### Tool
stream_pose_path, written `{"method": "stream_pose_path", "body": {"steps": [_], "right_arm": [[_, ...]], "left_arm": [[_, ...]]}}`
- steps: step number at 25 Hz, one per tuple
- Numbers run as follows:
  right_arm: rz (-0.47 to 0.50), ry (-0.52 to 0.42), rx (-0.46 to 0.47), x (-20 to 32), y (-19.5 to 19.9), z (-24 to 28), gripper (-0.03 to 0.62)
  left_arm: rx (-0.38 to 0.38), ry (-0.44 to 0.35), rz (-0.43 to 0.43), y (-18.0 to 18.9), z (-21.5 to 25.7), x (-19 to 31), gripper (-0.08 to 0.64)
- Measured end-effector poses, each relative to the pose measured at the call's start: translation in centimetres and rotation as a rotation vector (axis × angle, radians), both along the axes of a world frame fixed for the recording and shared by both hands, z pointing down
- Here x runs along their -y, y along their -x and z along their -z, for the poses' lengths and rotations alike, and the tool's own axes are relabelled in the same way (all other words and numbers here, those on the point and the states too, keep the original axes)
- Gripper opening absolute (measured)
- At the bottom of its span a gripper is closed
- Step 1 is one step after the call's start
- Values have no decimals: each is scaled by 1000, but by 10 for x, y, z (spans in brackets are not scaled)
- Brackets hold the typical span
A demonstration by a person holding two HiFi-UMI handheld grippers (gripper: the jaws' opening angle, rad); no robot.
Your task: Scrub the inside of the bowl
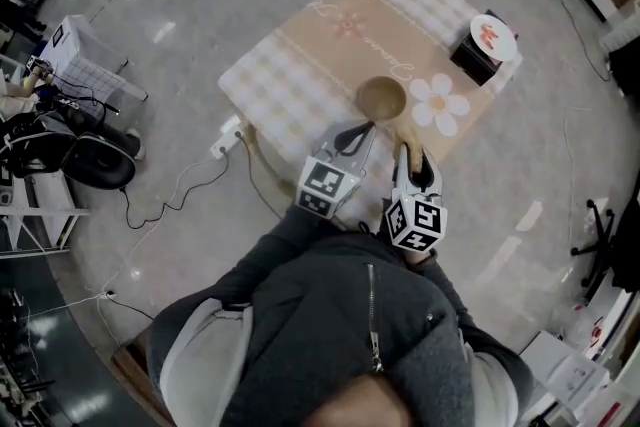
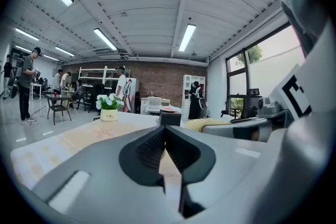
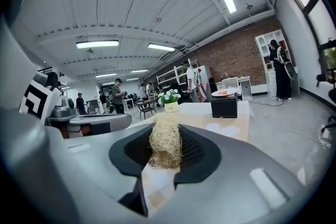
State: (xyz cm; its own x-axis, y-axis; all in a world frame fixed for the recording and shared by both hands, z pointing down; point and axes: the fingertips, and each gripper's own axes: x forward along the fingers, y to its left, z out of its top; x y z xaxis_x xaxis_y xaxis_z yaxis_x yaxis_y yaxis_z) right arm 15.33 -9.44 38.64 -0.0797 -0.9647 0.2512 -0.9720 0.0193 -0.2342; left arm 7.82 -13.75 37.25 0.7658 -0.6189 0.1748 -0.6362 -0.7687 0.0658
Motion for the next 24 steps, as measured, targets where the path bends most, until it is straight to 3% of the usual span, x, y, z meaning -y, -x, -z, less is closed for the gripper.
{"method": "stream_pose_path", "body": {"steps": [6, 10, 16, 24], "right_arm": [[-9, 12, 26, -1, -1, -2, 109], [5, 33, 50, -2, 3, -4, 107], [14, 106, 103, -4, 9, -16, 109], [43, 135, 119, -6, 28, -26, 109]], "left_arm": [[-20, 21, 19, 5, -5, 0, 8], [11, 47, 31, 7, -14, -2, 9], [20, 68, 24, 8, -23, -10, 9], [22, 83, -1, 15, -28, -18, 9]]}}
